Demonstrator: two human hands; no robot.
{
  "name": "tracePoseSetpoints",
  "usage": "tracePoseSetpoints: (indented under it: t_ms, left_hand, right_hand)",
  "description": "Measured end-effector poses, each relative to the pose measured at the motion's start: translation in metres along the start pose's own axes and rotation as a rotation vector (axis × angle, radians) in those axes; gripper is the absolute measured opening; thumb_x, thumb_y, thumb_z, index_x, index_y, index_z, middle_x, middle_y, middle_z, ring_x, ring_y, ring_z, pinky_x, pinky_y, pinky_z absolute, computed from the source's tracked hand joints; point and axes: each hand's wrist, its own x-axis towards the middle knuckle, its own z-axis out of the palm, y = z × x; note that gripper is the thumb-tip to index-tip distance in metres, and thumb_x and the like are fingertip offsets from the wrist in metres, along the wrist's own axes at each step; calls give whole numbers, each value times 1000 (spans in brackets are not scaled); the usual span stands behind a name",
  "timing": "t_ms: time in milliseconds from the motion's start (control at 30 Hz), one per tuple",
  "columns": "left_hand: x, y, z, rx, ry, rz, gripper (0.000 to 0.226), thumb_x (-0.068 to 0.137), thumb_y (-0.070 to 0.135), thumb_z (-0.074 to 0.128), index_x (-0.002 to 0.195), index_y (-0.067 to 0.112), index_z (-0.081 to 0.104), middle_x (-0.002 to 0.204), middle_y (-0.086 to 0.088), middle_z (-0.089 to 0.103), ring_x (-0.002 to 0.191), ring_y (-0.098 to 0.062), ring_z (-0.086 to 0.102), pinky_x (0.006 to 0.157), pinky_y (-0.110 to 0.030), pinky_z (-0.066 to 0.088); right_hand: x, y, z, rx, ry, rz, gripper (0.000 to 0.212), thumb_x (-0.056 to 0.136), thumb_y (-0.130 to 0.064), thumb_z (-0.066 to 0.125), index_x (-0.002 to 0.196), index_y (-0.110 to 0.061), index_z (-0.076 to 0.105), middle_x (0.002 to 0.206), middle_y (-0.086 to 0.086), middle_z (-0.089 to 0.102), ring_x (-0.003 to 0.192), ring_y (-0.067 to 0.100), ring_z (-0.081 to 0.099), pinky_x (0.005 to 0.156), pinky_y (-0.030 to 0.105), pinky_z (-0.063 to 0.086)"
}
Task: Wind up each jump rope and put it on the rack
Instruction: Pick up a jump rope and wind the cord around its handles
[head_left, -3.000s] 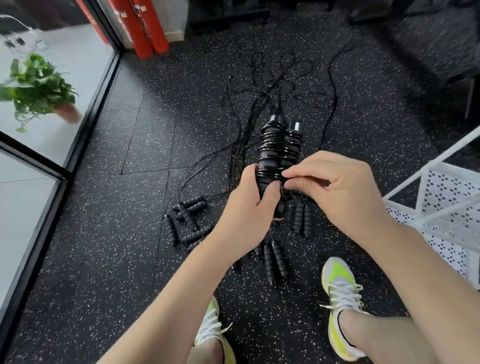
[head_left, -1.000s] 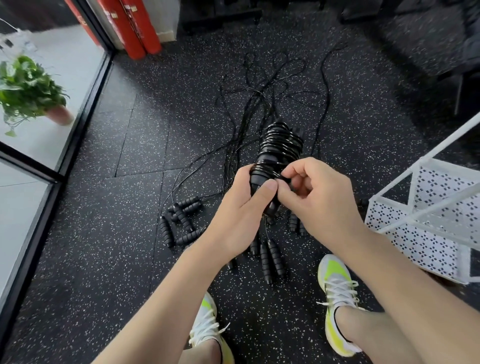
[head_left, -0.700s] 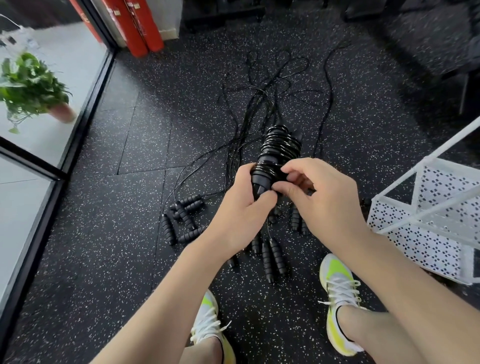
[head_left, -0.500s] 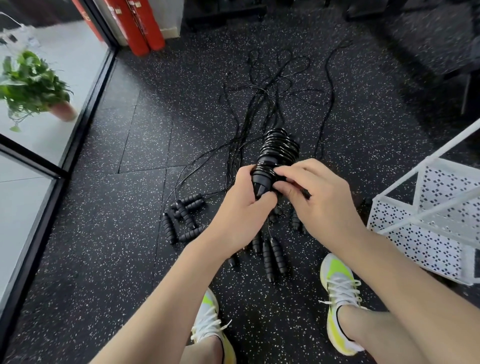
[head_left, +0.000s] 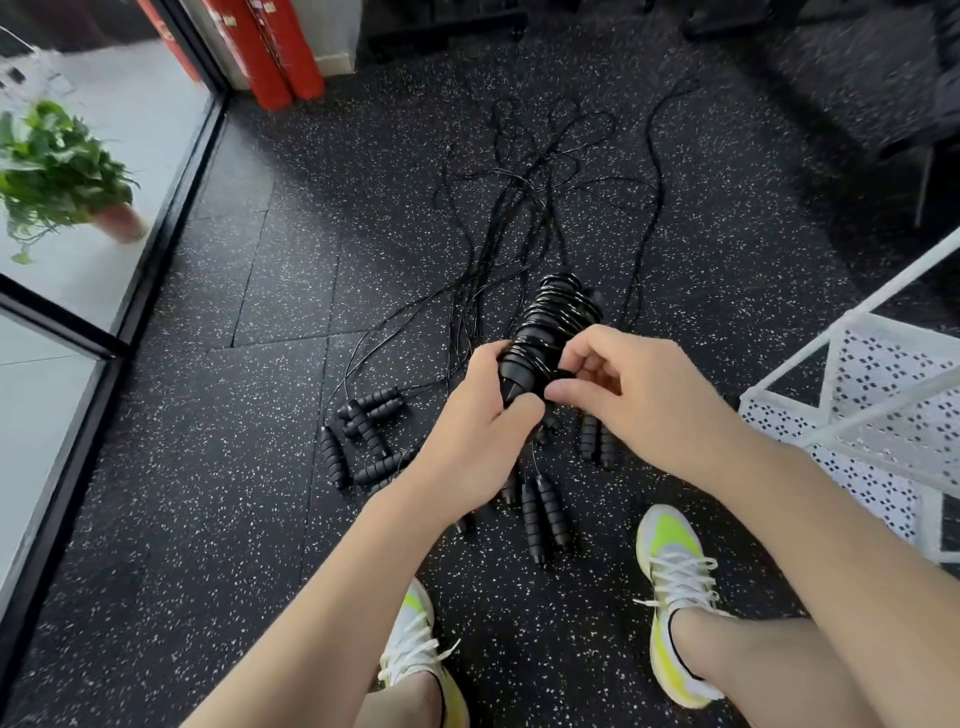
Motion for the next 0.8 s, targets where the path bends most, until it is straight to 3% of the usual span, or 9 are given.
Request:
tracePoseSetpoints:
  t_ms: [100, 200, 333, 400, 500, 633, 800]
  left_hand:
    - [0, 0, 2, -25, -7, 8, 40, 99, 21, 57, 133, 36, 43, 99, 10, 66, 90, -16, 63, 87, -43, 52]
    - [3, 1, 6, -73, -10, 9, 37, 99, 21, 57, 130, 37, 44, 91, 12, 65, 75, -9, 57, 78, -39, 52]
    - [6, 8, 11, -229, -23, -19, 31, 98, 17, 57, 124, 33, 49, 91, 9, 64, 78, -7, 56, 73, -33, 48]
    - [8, 11, 13, -361, -29, -42, 30, 94, 18, 59, 123, 25, 53, 101, -1, 68, 87, -13, 62, 73, -34, 48]
    - [10, 16, 18, -580, -40, -47, 37, 86, 22, 61, 121, 14, 56, 112, -15, 69, 94, -36, 61, 71, -39, 42]
    - [9, 24, 23, -836, -59, -23, 32, 85, 9, 54, 116, 0, 54, 100, -17, 66, 76, -27, 61, 62, -34, 34]
    - [6, 18, 24, -820, -51, -25, 21, 94, 3, 53, 114, 5, 55, 95, -5, 73, 77, -18, 65, 63, -30, 40]
  right_hand:
    - [0, 3, -4, 128, 0, 24, 7, 93, -27, 70, 87, -28, 66, 75, -10, 66, 63, 2, 57, 63, 14, 42]
    - [0, 4, 1, 107, 95, 37, 8, 97, -23, 65, 89, -23, 66, 75, -7, 65, 57, 0, 52, 59, 11, 39]
    - [-2, 4, 5, 77, 237, 8, 12, 103, -22, 56, 93, -21, 61, 80, -9, 64, 69, 2, 59, 64, 14, 43]
    - [-2, 2, 5, 152, 323, 35, 14, 105, -22, 52, 92, -25, 58, 80, -8, 65, 73, 8, 63, 64, 18, 48]
    - [-3, -6, 2, 292, 440, 86, 19, 106, -24, 49, 89, -30, 54, 75, -5, 66, 69, 4, 66, 58, 10, 47]
    - [-3, -10, -5, 436, 485, 112, 17, 107, -18, 46, 94, -17, 55, 72, 3, 64, 60, -2, 62, 54, 5, 44]
    - [1, -3, -2, 210, 413, -55, 8, 106, -16, 47, 101, -19, 53, 92, -3, 57, 78, 2, 51, 71, 8, 38]
